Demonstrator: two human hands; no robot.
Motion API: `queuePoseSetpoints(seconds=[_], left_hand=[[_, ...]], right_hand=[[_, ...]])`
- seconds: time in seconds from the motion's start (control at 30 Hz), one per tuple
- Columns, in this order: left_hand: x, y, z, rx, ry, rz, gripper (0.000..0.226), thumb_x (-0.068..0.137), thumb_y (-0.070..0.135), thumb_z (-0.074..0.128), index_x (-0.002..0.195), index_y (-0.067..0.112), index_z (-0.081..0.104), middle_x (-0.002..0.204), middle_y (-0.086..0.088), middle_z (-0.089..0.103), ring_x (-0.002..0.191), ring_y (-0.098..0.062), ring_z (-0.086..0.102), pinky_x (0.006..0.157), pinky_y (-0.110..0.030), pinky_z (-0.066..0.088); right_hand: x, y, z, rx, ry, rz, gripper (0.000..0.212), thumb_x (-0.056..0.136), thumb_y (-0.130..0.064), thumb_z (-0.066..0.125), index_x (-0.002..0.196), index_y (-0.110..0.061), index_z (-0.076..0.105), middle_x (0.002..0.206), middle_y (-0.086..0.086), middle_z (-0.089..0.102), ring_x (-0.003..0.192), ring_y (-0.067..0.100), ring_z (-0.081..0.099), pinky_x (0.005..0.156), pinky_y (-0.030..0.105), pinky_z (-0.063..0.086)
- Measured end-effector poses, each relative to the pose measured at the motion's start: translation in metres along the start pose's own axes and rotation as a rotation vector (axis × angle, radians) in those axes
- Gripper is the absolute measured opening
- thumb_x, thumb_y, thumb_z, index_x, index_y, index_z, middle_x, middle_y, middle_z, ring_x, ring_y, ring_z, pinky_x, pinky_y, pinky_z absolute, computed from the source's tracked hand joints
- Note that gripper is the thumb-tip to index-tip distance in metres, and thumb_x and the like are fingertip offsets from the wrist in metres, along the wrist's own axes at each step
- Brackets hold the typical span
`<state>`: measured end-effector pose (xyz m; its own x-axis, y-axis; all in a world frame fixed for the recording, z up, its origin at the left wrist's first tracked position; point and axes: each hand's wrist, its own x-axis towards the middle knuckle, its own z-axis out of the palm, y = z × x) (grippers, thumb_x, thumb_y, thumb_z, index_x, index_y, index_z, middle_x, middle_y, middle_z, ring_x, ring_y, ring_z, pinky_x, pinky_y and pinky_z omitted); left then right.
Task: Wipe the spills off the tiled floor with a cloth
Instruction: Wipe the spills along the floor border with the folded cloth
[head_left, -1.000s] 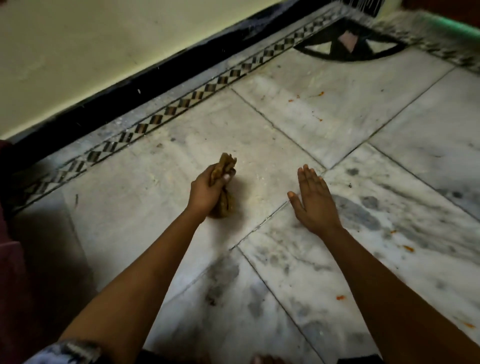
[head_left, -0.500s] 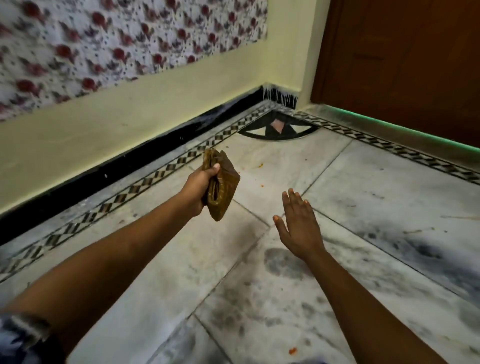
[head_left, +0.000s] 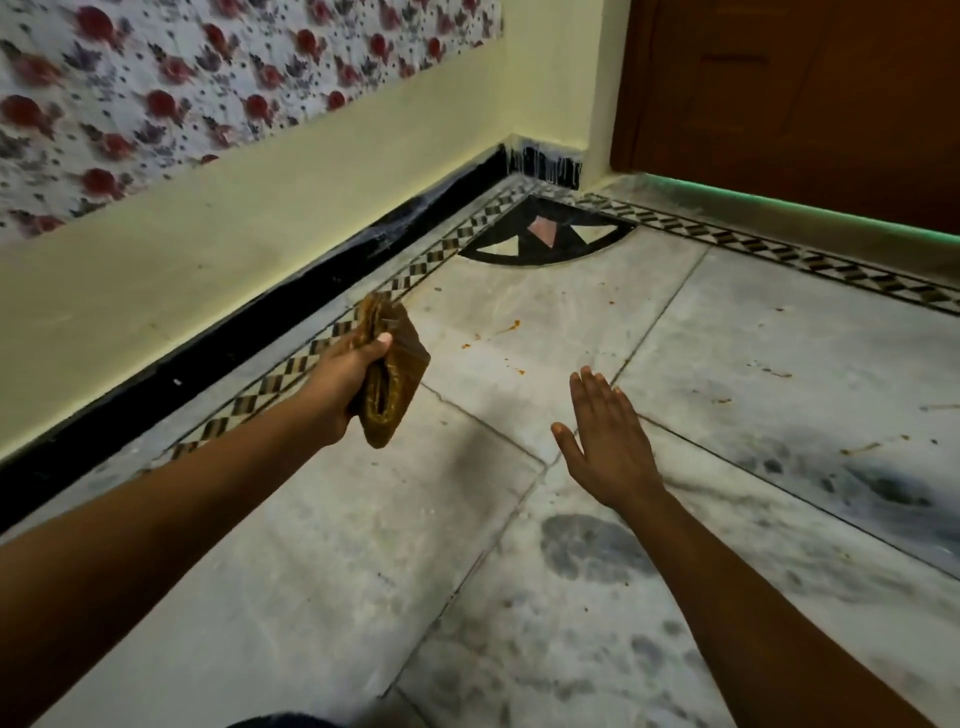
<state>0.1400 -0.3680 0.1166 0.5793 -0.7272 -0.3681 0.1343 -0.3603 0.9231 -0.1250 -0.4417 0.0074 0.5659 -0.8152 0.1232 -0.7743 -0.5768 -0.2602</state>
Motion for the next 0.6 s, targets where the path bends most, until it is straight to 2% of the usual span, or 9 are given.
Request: queuePoseSetpoints(seconds=[0.07,0.17,0.27,0.37,0.47,0.6], left_hand=[[0.019,-0.013,0.007,-0.068,0.007,-0.012,0.035,0.093,0.028,0.054,0.127,0.022,0.050,0.105,-0.002,0.064,0.090,-0.017,0.062,0.068,-0.031,0.049],[0.049,-0.027,0.018,-0.112,-0.020,0.010,0.026,0.094,0.025,0.052,0.120,0.025,0.053,0.104,-0.001,0.063,0.090,-0.016,0.062,0.074,-0.031,0.048],[0.072,-0.034,0.023,-0.059,-0.059,0.078,0.014,0.093,0.024,0.054,0.106,0.028,0.056,0.100,0.002,0.063,0.094,-0.018,0.060,0.081,-0.032,0.048],[0.088,-0.038,0.023,0.002,-0.096,0.121,0.016,0.092,0.025,0.056,0.108,0.027,0.056,0.103,0.002,0.063,0.097,-0.018,0.059,0.080,-0.029,0.047],[0.100,-0.042,0.026,0.058,-0.113,0.141,0.019,0.092,0.025,0.055,0.111,0.025,0.056,0.109,-0.001,0.063,0.099,-0.020,0.059,0.084,-0.031,0.047],[0.119,-0.051,0.033,0.135,-0.045,0.212,0.019,0.092,0.025,0.055,0.111,0.029,0.056,0.107,0.002,0.062,0.104,-0.022,0.058,0.083,-0.030,0.047]], right_hand=[[0.007,0.005,0.008,-0.029,-0.026,0.018,0.064,0.100,-0.042,0.025,0.149,-0.010,-0.001,0.158,0.007,-0.003,0.146,0.017,-0.006,0.114,0.027,-0.010],[0.021,0.010,0.015,-0.063,-0.061,0.043,0.065,0.099,-0.043,0.026,0.149,-0.010,-0.001,0.158,0.008,-0.003,0.146,0.018,-0.005,0.113,0.026,-0.011],[0.035,0.006,0.017,-0.092,-0.106,0.082,0.066,0.099,-0.042,0.027,0.149,-0.008,-0.001,0.158,0.011,-0.003,0.146,0.020,-0.003,0.114,0.028,-0.008],[0.045,-0.004,0.020,-0.108,-0.145,0.131,0.066,0.099,-0.043,0.025,0.149,-0.007,-0.001,0.158,0.012,-0.004,0.146,0.021,-0.003,0.114,0.028,-0.008],[0.049,-0.009,0.030,-0.129,-0.183,0.136,0.066,0.099,-0.044,0.024,0.149,-0.008,-0.002,0.158,0.011,-0.004,0.146,0.020,-0.004,0.114,0.028,-0.009],[0.056,-0.002,0.048,-0.115,-0.183,0.149,0.066,0.099,-0.045,0.023,0.149,-0.008,-0.003,0.158,0.010,-0.006,0.146,0.019,-0.006,0.113,0.027,-0.011]])
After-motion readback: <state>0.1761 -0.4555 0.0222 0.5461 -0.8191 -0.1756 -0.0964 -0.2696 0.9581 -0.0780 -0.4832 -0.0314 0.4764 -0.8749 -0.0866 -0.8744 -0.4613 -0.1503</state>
